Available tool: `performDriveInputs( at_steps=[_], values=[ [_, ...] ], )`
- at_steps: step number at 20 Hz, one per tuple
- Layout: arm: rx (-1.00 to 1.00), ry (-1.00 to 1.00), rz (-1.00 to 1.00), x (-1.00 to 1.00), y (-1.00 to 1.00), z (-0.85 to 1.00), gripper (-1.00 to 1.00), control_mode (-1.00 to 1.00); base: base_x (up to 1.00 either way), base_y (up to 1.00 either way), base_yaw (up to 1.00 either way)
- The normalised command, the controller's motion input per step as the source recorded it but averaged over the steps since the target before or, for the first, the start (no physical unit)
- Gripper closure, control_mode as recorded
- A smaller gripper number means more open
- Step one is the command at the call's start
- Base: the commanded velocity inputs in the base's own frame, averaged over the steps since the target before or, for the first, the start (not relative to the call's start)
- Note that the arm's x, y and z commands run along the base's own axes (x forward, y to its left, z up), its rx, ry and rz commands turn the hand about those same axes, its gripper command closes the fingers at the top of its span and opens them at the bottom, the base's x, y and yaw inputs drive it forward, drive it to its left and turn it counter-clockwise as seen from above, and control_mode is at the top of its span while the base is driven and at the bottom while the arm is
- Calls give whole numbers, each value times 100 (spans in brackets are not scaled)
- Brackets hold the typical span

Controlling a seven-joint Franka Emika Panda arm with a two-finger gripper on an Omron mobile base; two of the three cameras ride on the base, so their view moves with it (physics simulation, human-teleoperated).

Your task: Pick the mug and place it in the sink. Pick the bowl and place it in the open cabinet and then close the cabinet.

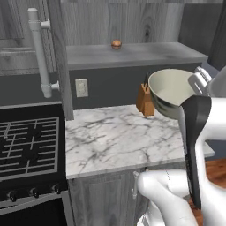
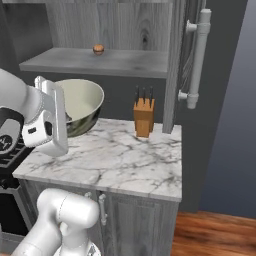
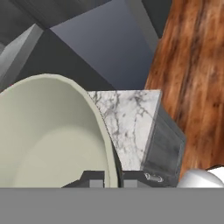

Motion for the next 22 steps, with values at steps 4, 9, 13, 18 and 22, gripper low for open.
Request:
performDriveInputs(
  at_steps=[4,9,13,18,22],
  values=[
    [3,0,0,13,0,11,100,-100,0,0,0],
    [1,-4,-1,23,0,12,100,-100,0,0,0],
    [0,-8,-5,31,0,2,100,-100,0,0,0],
    [0,-17,-6,25,0,2,100,-100,0,0,0],
    [0,-15,-5,31,0,2,100,-100,0,0,0]
  ],
)
